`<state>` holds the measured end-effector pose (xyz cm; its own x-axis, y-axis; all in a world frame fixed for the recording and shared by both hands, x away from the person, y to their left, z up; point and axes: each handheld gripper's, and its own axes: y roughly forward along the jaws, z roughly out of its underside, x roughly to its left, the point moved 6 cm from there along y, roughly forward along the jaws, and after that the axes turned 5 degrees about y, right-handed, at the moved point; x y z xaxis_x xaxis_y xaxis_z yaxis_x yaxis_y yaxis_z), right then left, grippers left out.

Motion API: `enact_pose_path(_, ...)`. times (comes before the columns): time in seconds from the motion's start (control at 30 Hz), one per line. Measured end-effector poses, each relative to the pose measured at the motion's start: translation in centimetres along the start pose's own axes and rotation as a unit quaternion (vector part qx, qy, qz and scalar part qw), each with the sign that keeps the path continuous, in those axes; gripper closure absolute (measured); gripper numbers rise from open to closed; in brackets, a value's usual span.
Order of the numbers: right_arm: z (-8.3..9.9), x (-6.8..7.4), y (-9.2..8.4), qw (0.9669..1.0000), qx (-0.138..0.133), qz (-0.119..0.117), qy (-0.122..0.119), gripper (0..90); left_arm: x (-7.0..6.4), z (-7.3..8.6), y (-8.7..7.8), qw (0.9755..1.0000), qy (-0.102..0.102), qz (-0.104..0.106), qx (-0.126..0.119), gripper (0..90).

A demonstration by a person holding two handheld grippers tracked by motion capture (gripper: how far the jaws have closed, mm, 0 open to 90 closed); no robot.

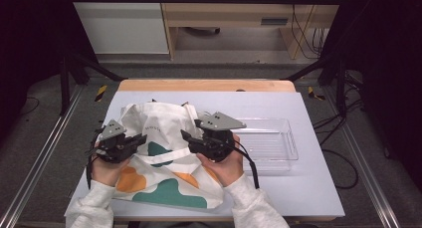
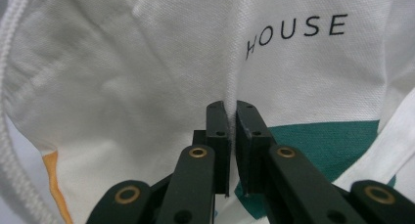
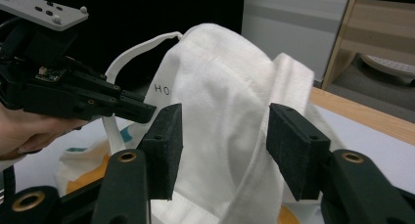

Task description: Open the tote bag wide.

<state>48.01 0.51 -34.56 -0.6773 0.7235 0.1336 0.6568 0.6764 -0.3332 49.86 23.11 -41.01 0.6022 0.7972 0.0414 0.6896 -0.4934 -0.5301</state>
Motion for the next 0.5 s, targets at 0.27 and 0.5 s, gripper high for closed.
enact_pose_path(0.27, 0.3, 1.1, 1.7, 0.9999, 0.006, -0.008, 0.0, 50.5, -0.1, 0.5, -0.2, 1.0, -0.003, 0.005, 0.002, 85.9)
enact_pose_path(0.5, -0.4, 1.6, 2.0, 1.0, -0.001, -0.005, 0.001, 51.4, -0.3, 0.6, -0.3, 1.0, -0.004, 0.006, 0.001, 86.2)
